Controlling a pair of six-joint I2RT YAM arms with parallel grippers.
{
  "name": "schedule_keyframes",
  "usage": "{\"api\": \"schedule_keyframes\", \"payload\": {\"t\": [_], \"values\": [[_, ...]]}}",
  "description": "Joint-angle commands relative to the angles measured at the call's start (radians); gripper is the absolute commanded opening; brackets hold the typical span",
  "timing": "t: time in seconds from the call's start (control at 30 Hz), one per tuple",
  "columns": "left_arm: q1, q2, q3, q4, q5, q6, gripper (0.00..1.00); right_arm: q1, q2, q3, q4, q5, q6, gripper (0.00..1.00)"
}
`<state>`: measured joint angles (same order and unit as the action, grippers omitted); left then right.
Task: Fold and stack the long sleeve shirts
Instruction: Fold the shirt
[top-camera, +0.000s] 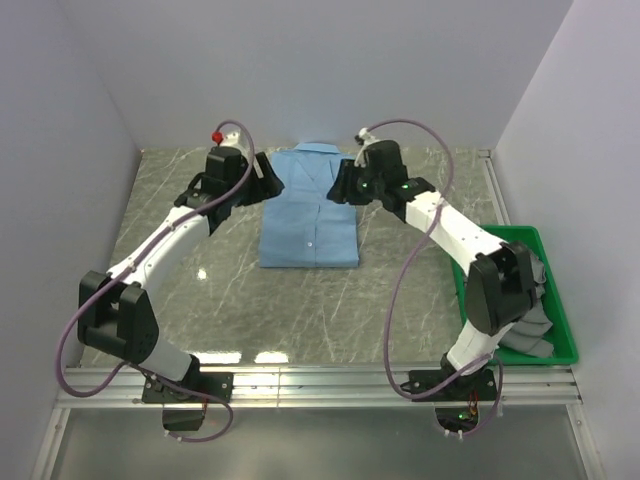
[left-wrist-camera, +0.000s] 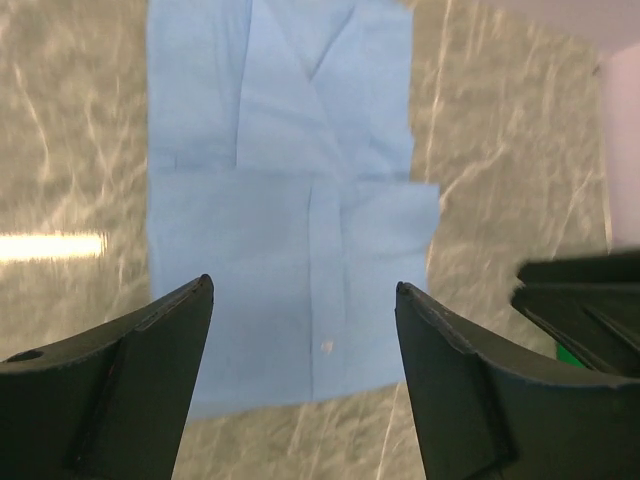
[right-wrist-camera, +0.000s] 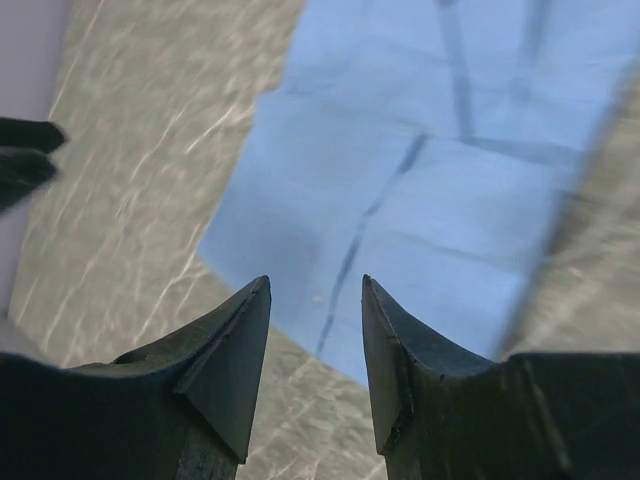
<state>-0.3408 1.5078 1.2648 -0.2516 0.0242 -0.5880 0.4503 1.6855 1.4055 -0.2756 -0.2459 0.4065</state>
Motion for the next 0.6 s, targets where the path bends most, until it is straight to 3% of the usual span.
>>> {"api": "schedule_keyframes", "payload": {"t": [0.0, 0.1, 0.23, 0.43, 0.57], "values": [[-0.017, -0.029, -0.102, -0.018, -0.021, 0.016, 0.78, 0.040, 0.098, -0.017, 0.125, -0.211, -0.055, 0.49], [-0.018, -0.060, -0.169, -0.009, -0.052, -0.002, 0.77, 0.045, 0.185, -0.008, 0.208, -0.315, -0.020, 0.49], [-0.018, -0.049, -0.228, 0.018, -0.033, -0.061, 0.72, 0.033, 0.302, 0.030, 0.240, -0.328, 0.008, 0.49], [-0.023, 0.045, -0.317, 0.072, 0.063, -0.211, 0.46, -0.035, 0.450, 0.047, 0.349, -0.407, 0.094, 0.48], [-0.023, 0.098, -0.387, 0.078, 0.060, -0.260, 0.35, -0.081, 0.480, 0.046, 0.381, -0.449, 0.121, 0.48]]}}
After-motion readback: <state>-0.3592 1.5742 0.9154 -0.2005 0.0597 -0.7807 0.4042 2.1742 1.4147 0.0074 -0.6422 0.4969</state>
